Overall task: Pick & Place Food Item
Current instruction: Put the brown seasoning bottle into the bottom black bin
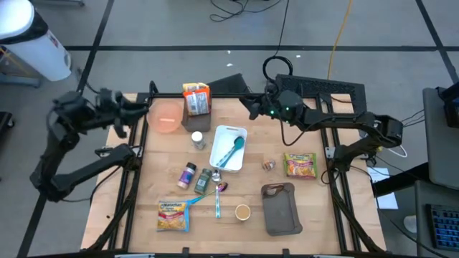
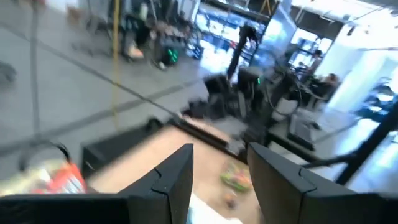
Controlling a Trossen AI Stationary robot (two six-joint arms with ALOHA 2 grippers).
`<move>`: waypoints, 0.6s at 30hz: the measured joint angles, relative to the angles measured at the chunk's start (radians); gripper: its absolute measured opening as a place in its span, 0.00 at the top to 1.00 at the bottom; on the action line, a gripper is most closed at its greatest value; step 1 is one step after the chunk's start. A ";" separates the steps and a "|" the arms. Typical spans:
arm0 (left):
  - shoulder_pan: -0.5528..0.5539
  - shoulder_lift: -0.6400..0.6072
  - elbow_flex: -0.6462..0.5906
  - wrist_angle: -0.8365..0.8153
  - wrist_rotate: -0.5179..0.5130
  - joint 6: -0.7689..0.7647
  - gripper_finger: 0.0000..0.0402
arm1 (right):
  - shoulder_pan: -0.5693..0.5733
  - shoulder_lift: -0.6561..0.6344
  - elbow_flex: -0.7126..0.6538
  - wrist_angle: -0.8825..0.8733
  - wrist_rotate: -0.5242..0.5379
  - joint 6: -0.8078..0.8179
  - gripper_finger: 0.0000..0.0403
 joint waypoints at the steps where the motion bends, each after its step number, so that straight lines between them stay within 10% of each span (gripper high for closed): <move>1: 0.000 -0.020 -0.048 0.019 0.019 -0.029 0.60 | 0.007 0.012 0.000 0.019 -0.001 0.000 0.59; 18: -0.079 -0.072 -0.465 0.059 0.136 -0.213 0.60 | 0.072 0.095 0.000 0.080 -0.003 0.077 0.60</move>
